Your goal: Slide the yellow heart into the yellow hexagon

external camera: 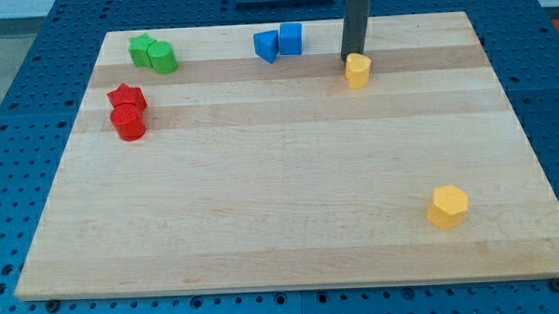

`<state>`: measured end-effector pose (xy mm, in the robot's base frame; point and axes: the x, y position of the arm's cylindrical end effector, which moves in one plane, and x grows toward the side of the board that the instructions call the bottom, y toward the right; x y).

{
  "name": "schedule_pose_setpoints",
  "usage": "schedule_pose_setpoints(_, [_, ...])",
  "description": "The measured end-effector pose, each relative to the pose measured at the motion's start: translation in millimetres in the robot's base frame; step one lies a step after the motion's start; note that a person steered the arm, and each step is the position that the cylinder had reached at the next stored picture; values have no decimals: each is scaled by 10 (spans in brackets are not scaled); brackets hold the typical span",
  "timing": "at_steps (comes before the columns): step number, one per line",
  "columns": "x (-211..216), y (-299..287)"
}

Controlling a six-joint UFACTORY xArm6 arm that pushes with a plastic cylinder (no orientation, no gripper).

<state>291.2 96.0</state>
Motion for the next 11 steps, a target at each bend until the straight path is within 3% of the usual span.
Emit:
schedule_pose_setpoints(4, [800, 1])
schedule_pose_setpoints(7, [868, 243])
schedule_pose_setpoints(11, [1670, 449])
